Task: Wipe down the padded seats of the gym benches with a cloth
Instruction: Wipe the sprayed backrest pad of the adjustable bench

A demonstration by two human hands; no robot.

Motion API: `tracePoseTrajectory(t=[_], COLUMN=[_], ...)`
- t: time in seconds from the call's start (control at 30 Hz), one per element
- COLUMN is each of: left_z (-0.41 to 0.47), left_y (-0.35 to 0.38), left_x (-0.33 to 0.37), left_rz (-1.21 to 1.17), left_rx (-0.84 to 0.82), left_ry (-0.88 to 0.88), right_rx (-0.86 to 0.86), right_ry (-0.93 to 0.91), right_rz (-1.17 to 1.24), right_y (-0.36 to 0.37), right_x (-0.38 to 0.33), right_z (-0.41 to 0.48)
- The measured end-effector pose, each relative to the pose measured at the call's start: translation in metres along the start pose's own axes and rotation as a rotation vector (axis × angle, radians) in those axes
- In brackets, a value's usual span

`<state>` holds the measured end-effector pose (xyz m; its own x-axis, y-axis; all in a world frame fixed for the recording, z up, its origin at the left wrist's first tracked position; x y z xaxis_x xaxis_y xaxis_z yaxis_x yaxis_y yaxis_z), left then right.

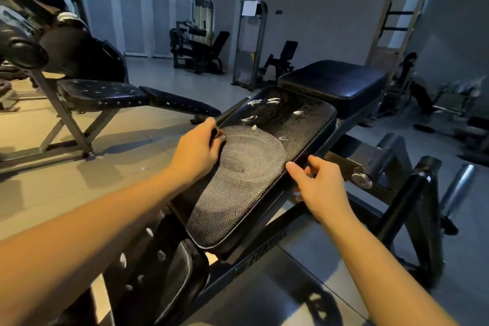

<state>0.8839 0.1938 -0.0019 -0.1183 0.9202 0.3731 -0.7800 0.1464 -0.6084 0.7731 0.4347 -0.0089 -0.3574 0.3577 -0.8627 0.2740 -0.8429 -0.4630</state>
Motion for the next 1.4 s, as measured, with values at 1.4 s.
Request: tracePoseTrajectory(t=[1.4], left_z=[-0.069], left_y=[-0.031], left_x=[-0.039], left_rz=[-0.003], left_rx=[-0.094], left_ry=[0.013], right_rx=[-0.025], right_ry=[0.046], right_rz=[0.153], right_y=[0.002], right_x=[0.000], right_z=[-0.003])
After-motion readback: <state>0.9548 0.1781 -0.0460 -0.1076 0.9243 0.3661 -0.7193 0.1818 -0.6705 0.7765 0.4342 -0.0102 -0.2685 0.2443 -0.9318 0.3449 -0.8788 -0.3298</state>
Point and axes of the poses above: each hand's wrist, its own z-axis towards the middle knuckle, its own y-axis out of the palm, x = y × z, the point moved 4 cm from there along z, towards the middle knuckle, and after that the axes turned 7 degrees about y, right-handed, at the moved point
